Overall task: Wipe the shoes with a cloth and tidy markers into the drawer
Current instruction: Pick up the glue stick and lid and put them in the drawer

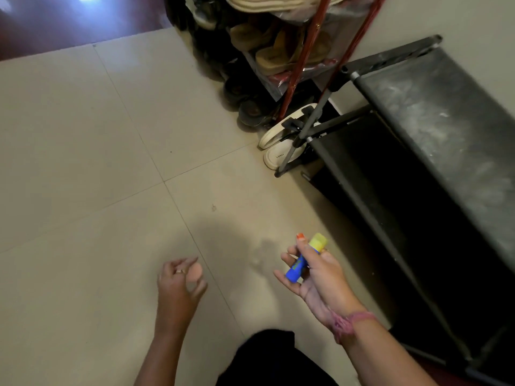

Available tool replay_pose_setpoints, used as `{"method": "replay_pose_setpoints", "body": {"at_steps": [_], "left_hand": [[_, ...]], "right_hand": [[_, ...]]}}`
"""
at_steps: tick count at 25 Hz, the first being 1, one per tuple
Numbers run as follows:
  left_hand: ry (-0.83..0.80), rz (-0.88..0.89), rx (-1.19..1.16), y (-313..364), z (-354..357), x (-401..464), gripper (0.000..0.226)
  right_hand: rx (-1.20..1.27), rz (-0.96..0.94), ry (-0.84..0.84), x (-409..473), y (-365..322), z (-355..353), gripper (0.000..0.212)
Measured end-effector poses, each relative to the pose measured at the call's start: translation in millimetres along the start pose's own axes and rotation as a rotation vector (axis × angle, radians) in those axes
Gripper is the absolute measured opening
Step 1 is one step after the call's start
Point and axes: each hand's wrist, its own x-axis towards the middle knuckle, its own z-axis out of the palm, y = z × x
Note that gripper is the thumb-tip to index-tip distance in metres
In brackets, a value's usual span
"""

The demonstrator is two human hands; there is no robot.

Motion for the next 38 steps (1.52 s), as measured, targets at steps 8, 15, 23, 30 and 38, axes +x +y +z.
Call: {"method": "replay_pose_setpoints", "body": {"at_steps": [8, 15, 23, 30, 38], "left_hand": [[-0.133, -0.068, -0.318, 136, -64, -86, 0.048], [-0.363, 0.178, -0.407, 252, -101, -127, 0.044], [-0.732, 0.379, -0.445, 353, -121, -253, 0.045], [-1.150, 0.259, -0.347, 373, -92, -360, 0.043], [-1.197, 0.167, -0.099, 354, -18, -412, 0.029]], "right_hand": [[0.229, -0.044, -0.009, -86, -53, -48, 0.021], [0.311, -0.160, 0.077, -207, -52, -122, 0.022], [0.348, -0.325, 0.265, -348, 1, -223, 0.018], [0.336, -0.321, 0.462, -412, 66, -313, 0.019], [-0.072, -0.289, 0.682, -402, 124, -393, 0.031]]}}
